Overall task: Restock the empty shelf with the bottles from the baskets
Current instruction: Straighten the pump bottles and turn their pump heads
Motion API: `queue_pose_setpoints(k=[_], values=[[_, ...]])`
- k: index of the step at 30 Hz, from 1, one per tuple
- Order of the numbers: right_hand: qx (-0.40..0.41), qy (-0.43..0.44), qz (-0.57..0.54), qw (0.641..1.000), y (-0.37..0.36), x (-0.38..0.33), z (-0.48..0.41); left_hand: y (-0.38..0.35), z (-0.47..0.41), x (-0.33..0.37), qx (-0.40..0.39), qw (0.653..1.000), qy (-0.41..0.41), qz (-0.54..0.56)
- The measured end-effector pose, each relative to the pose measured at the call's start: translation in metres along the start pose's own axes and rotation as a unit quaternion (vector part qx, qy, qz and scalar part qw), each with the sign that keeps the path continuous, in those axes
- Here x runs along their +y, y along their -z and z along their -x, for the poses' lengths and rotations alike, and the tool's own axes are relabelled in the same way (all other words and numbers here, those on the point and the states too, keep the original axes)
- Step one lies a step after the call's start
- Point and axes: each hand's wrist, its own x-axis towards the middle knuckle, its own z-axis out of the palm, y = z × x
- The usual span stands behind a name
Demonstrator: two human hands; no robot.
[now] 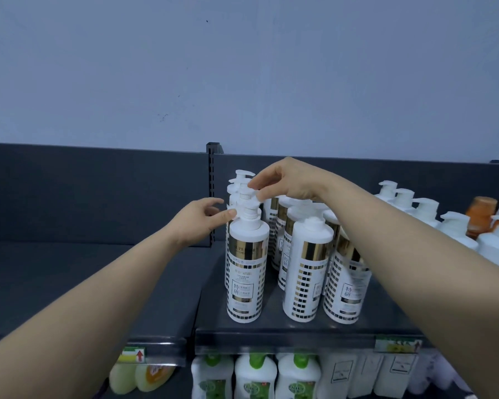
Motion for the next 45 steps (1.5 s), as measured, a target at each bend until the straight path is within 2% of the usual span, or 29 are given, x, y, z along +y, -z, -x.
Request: queue_pose_setpoints(k=[2, 8, 16, 20, 26, 39, 42, 45], values=[[-0.004, 0.009, 0.003, 1.000, -0.008, -0.002, 0.008, 0.000, 0.018, 0.003, 0.026, 1.000, -0.016, 0.004], [-0.014, -0.005, 0.049, 0.999, -0.017, -0.015, 0.020, -0.019, 0.042, 0.010, -0.022, 1.000, -0.017, -0.010], [0.031, -0.024, 0.048, 0.998, -0.024, -0.016, 0.027, -0.040, 0.044, 0.017, 0.032, 0.999, -0.026, -0.016], [0.038, -0.021, 0.034, 0.998, -0.027, -0.017, 0.027, -0.044, 0.045, 0.018, 0.084, 0.996, -0.028, -0.032], [0.056, -0.016, 0.024, 0.998, -0.030, -0.021, 0.026, -0.044, 0.047, 0.014, 0.106, 0.994, -0.005, -0.005], [0.089, -0.013, -0.002, 0.996, -0.035, -0.014, 0.027, -0.047, 0.049, 0.021, 0.124, 0.992, 0.013, -0.016], [0.071, -0.015, 0.020, 0.997, -0.029, -0.017, 0.025, -0.046, 0.048, 0.024, 0.123, 0.992, 0.007, -0.034], [0.044, -0.019, 0.038, 0.998, -0.017, -0.020, 0.027, -0.039, 0.047, 0.028, 0.086, 0.994, -0.003, -0.070]])
